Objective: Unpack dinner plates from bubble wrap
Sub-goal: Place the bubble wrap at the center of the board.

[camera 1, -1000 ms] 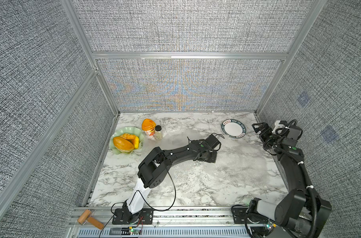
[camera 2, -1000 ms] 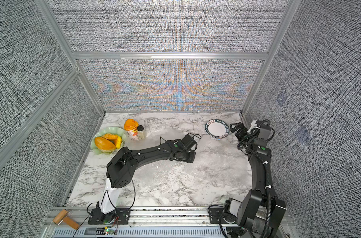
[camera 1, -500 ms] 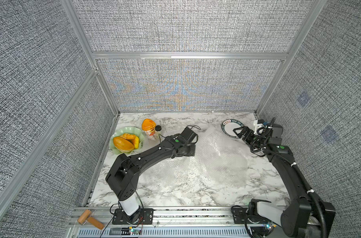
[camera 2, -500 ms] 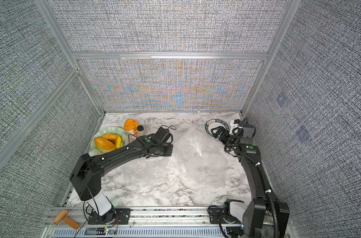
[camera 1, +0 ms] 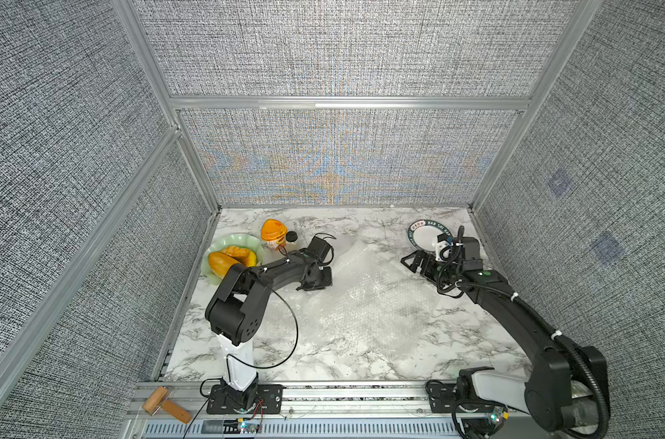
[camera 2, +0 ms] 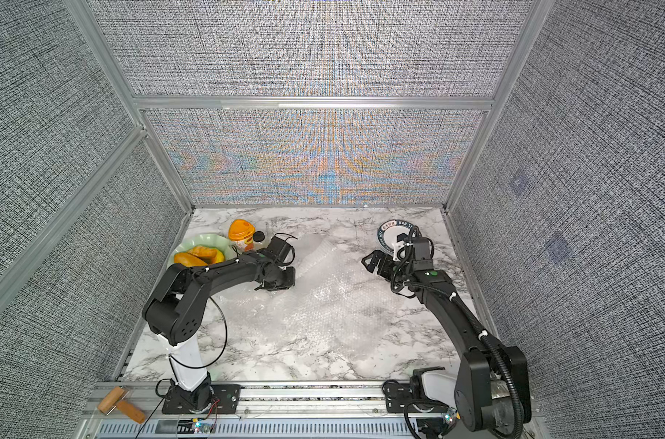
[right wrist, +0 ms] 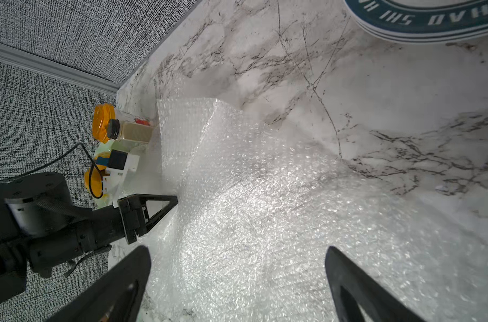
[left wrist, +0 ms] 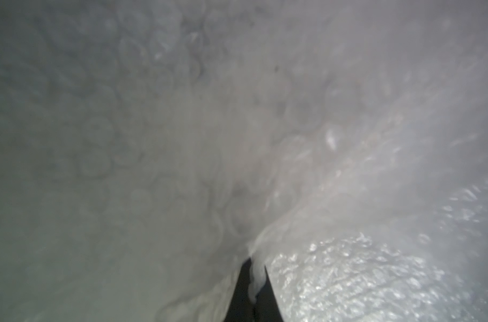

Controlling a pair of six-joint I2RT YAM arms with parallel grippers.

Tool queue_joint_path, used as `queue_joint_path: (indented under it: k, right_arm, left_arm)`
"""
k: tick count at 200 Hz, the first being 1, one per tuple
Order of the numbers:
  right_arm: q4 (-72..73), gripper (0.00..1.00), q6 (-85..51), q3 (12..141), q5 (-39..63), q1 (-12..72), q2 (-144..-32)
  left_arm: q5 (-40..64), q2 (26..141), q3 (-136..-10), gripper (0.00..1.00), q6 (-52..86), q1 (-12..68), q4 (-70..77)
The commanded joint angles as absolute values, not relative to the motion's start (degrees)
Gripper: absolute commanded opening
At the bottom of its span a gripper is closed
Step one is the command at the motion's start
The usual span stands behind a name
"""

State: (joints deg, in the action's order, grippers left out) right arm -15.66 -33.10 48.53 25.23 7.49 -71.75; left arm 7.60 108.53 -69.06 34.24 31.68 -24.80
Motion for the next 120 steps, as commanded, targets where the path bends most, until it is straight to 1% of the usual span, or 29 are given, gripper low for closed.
queue_joint_path:
  k: [1, 42, 72, 81, 89, 100, 120]
  right_arm:
    - [-14.94, 0.99, -33.01, 49.39, 23.82, 7.65, -71.81]
    - [-15.02, 0.99, -33.41, 49.79, 24.32, 7.73, -71.66]
    - [-16.44, 0.99, -32.7, 49.57, 24.0, 7.73, -70.19]
    - [-16.93, 0.99, -32.4, 49.66, 23.91, 7.73, -69.76]
    - [-17.37, 0.99, -32.2, 49.95, 23.62, 7.73, -69.4]
    - [-18.03, 0.99, -32.11, 50.41, 23.31, 7.73, -68.88]
    - [-19.85, 0.99, -31.55, 52.18, 21.97, 7.73, -67.75]
  left_arm:
    - [11.49, 109.91, -72.33, 0.0, 33.49, 30.71, -21.42]
    - [11.85, 118.12, -84.25, 0.0, 31.05, 28.4, -26.01]
    - [11.05, 118.86, -86.47, 0.0, 30.62, 28.03, -27.25]
    - [11.53, 118.3, -86.48, 0.1, 30.51, 28.02, -27.16]
    - [11.82, 117.51, -86.52, 0.26, 30.41, 28.04, -27.16]
    - [11.87, 115.92, -86.28, 0.43, 30.41, 28.03, -27.16]
    - [10.56, 111.6, -86.04, 0.62, 30.59, 27.94, -27.88]
